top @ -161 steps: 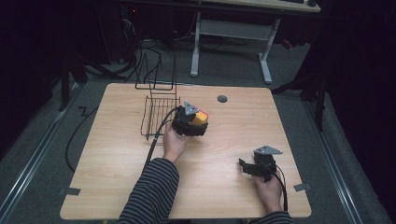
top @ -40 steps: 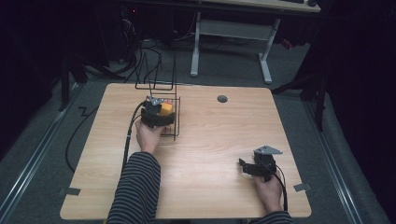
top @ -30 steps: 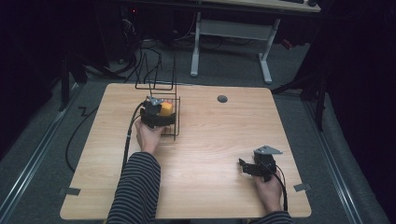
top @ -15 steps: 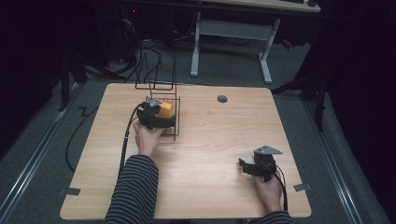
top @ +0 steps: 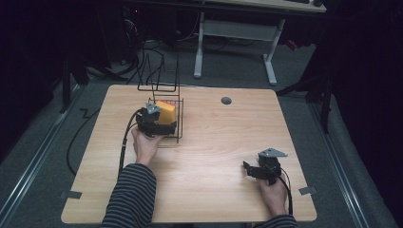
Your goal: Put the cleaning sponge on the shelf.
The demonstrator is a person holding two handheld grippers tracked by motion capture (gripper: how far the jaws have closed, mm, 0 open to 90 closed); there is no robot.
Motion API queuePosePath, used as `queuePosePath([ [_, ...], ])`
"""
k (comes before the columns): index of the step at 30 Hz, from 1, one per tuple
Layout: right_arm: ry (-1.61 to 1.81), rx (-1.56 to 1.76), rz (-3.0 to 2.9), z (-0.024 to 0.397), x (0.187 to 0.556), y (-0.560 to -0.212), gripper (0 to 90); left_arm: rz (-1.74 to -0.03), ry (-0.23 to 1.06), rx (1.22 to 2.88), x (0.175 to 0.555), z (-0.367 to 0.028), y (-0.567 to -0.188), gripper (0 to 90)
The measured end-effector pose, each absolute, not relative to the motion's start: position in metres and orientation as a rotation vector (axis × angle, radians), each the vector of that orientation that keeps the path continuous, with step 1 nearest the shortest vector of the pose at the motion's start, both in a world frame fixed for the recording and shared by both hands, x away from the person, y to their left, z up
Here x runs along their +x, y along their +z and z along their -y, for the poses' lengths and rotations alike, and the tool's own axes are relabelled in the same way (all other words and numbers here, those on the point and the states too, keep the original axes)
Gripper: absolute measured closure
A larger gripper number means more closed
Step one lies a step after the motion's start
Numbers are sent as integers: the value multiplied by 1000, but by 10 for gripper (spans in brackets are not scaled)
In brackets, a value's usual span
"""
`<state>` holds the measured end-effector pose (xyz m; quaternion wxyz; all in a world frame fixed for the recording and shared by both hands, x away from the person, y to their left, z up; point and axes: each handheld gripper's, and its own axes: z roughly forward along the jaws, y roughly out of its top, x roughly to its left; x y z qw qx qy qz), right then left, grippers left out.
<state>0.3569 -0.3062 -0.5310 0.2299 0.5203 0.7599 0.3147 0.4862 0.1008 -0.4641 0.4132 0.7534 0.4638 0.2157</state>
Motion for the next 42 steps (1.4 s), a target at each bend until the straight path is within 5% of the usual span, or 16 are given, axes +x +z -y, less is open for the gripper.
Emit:
queuePosePath([
  [42,865,1435,-2089,306,357,-531,253,-1112,517,1831,428,-138,-451,37],
])
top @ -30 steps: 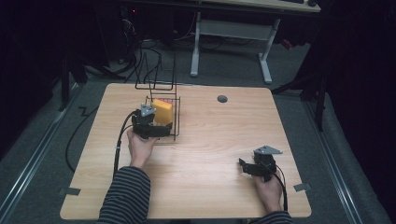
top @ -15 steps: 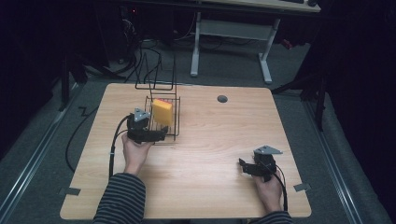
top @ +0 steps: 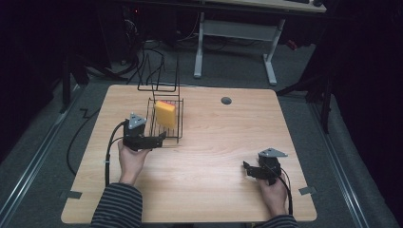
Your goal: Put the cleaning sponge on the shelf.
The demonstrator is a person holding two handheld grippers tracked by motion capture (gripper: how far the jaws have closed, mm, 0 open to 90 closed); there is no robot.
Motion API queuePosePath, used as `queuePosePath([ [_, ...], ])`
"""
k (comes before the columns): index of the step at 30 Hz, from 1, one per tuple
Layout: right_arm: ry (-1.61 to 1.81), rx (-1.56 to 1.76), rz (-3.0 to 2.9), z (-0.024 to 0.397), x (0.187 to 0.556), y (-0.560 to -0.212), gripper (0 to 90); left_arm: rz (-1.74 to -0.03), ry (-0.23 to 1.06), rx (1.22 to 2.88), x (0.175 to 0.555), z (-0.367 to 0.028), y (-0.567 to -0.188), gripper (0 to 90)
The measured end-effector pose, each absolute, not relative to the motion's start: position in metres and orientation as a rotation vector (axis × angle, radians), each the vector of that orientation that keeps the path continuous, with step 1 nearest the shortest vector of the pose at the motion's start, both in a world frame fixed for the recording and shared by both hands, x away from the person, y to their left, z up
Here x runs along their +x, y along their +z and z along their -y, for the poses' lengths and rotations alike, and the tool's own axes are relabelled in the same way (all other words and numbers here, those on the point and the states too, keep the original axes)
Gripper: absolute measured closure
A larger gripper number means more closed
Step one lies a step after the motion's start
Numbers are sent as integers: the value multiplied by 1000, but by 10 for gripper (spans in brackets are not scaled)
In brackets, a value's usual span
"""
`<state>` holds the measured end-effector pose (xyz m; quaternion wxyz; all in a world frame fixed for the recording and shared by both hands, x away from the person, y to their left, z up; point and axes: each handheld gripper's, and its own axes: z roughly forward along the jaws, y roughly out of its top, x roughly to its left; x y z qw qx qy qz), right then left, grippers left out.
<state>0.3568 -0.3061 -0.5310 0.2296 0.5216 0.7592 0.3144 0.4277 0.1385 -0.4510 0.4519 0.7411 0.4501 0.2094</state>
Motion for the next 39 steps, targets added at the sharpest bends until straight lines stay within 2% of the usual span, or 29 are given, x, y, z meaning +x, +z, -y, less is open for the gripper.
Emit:
queuePosePath([
  [21,865,1436,-2089,306,357,-531,254,-1136,513,1803,400,-163,-457,55],
  [39,864,1432,-2091,306,357,-531,254,-1212,478,1810,379,-184,-493,71],
])
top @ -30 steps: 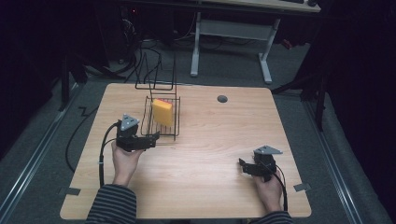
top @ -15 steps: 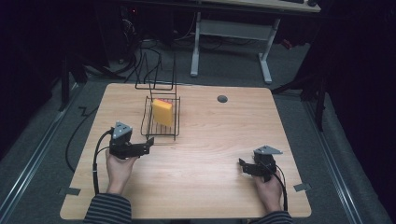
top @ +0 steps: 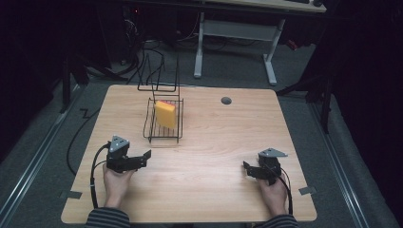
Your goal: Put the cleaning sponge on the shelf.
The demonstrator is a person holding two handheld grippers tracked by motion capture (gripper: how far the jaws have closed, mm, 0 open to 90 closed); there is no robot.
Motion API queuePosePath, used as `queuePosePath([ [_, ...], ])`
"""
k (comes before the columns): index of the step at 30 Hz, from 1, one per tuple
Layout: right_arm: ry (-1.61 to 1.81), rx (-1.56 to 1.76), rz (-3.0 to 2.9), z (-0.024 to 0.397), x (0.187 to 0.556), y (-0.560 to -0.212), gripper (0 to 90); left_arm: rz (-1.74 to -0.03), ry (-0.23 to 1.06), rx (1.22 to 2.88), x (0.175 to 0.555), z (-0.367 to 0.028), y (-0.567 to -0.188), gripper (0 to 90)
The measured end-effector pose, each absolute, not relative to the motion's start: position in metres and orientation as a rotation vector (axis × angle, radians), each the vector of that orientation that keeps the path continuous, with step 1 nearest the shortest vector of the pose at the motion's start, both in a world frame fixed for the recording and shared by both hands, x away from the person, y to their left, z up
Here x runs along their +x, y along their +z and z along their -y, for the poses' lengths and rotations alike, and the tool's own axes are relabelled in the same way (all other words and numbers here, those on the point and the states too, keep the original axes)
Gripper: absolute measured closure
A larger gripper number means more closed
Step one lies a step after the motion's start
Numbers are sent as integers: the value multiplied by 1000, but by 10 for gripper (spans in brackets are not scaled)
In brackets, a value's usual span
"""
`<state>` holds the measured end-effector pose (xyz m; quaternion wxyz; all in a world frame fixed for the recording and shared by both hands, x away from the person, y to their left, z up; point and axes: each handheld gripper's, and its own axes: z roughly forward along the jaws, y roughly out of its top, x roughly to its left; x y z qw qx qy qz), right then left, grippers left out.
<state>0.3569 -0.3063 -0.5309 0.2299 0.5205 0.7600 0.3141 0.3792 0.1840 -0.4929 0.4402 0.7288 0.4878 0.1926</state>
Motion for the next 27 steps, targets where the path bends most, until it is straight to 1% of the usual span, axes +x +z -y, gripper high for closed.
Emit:
queuePosePath([
  [6,865,1433,-2090,306,357,-531,253,-1244,483,1854,377,-185,-510,74],
  [18,865,1433,-2089,306,357,-531,254,-1283,564,1977,379,-181,-532,86],
  [21,865,1433,-2089,306,357,-531,254,-1306,549,2026,380,-179,-538,88],
  [27,866,1436,-2089,306,357,-531,253,-1309,537,2024,380,-179,-538,80],
])
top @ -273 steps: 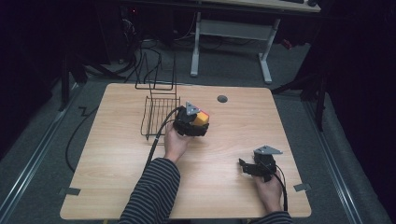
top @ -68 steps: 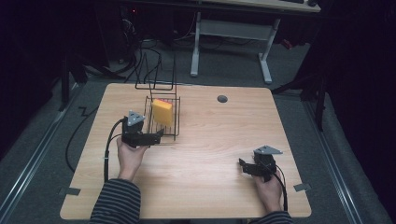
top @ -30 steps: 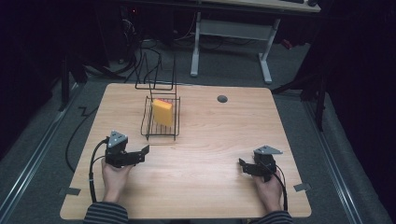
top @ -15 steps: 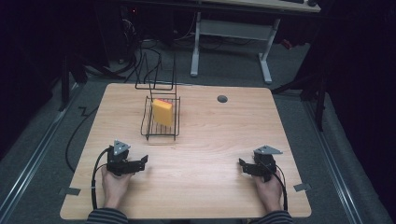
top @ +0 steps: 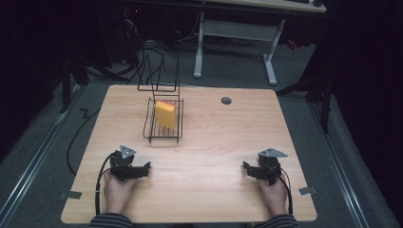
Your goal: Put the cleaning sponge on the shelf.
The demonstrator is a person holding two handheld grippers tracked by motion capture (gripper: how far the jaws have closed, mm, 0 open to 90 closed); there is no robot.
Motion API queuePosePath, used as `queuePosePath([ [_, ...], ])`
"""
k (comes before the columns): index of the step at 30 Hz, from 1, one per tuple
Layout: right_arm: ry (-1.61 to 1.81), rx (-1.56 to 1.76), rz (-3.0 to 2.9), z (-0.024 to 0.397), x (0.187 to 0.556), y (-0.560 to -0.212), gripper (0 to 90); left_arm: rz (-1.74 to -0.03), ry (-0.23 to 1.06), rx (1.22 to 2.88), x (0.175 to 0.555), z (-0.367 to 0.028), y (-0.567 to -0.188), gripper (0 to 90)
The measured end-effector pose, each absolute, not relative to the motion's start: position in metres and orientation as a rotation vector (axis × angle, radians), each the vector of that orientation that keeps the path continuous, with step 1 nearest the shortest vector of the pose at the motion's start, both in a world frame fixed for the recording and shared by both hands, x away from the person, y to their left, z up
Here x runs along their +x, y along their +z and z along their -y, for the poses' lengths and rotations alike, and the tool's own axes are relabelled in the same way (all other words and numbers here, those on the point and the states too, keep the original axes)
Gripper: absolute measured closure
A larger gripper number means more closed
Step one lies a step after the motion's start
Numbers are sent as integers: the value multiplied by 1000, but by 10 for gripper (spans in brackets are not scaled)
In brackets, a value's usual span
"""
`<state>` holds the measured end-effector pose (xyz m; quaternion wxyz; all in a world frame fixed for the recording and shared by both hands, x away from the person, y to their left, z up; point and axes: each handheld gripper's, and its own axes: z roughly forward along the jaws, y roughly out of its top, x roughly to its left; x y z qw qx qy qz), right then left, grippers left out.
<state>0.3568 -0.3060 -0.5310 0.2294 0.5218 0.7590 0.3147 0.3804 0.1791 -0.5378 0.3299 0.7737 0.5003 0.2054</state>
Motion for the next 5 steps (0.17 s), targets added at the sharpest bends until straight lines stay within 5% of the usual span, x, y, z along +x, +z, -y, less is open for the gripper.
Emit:
queuePosePath([
  [5,865,1433,-2089,306,357,-531,253,-1314,538,2021,380,-179,-538,81],
])
